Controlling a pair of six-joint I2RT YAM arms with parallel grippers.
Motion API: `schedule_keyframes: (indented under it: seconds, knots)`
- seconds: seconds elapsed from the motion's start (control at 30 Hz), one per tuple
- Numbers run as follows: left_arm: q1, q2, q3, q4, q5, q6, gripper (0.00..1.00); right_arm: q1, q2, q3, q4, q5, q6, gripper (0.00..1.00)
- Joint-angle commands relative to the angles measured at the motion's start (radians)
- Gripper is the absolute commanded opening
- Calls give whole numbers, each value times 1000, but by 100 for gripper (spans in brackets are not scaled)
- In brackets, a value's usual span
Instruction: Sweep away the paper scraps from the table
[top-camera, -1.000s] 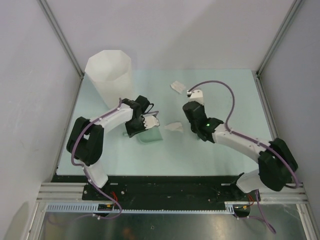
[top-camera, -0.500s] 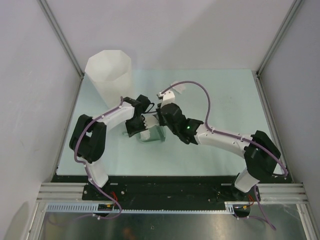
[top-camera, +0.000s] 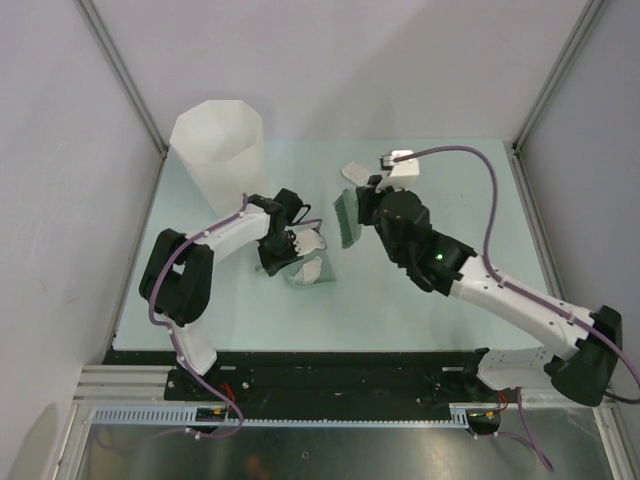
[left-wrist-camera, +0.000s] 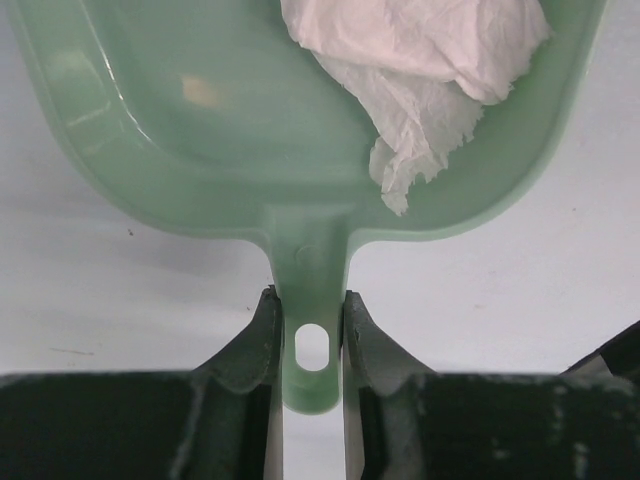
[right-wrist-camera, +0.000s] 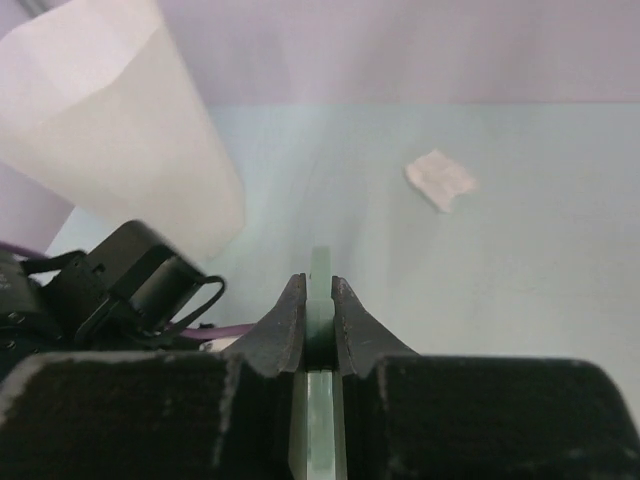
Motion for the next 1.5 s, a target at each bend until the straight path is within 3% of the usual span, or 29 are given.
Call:
schedule_keyframes:
  seconds: [0.0, 0.33, 0.7, 1.0, 1.17, 1.3, 1.47]
  knots:
    - [-6, -42, 48, 4, 89, -5, 0, -45, -98, 11, -77, 95, -35, 0]
    - [-8, -113, 123, 1, 162, -45, 0, -201, -337, -63, -178, 3, -35, 0]
    - [20, -173, 378, 1, 240, -220, 0, -343, -483, -136, -276, -2, -15, 0]
    - [147, -223, 617, 1, 208, -284, 0, -376, -481, -156, -292, -26, -7, 0]
    - [288, -254, 732, 1, 218, -320, 0, -380, -469, -165, -298, -31, -9, 0]
    - [349, -283, 762, 1, 172, -294, 0, -381, -467, -170, -298, -35, -7, 0]
    - [402, -292, 777, 1, -46, -216, 0, -383, -466, -173, -298, -46, -9, 0]
